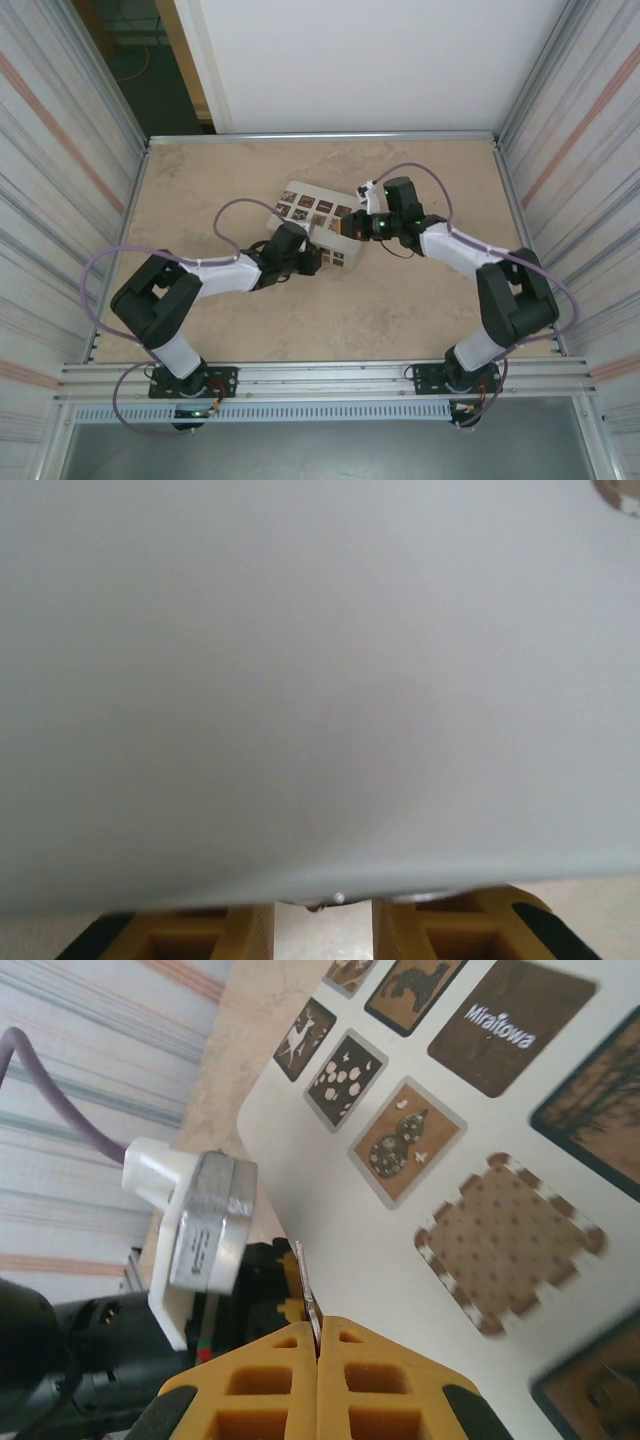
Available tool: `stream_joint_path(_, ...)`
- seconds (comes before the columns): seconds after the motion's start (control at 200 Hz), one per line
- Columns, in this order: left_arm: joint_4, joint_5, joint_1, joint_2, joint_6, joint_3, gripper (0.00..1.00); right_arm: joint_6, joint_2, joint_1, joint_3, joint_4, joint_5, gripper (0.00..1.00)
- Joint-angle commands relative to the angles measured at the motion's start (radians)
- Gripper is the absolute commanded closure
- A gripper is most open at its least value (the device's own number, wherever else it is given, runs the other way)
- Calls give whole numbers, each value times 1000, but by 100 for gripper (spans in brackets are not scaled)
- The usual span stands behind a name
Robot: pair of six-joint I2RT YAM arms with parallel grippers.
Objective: Unlock the padlock with the key
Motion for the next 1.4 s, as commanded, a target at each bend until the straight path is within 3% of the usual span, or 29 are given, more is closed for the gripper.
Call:
stream_joint_path(0.0,-50,49,-4,-76,-88,54,76,-118,-98,-6,-54,-94,53,100)
stream_joint_path(0.281,-163,98,-8,-148,-203,97,79,-198,-296,33,-215,-90,125,100)
stream_joint_path(0.696,-230,203,-9,-218,-346,117,80,-261,-501,285,-440,23,436,100)
stream_joint_path(1.077,-247,244,-9,-249,-409,124,80,-322,-433,473,-501,182,713,100)
stream_joint_path(1.398,-253,275,-9,-249,-432,134,79,-334,-379,505,-528,304,753,100)
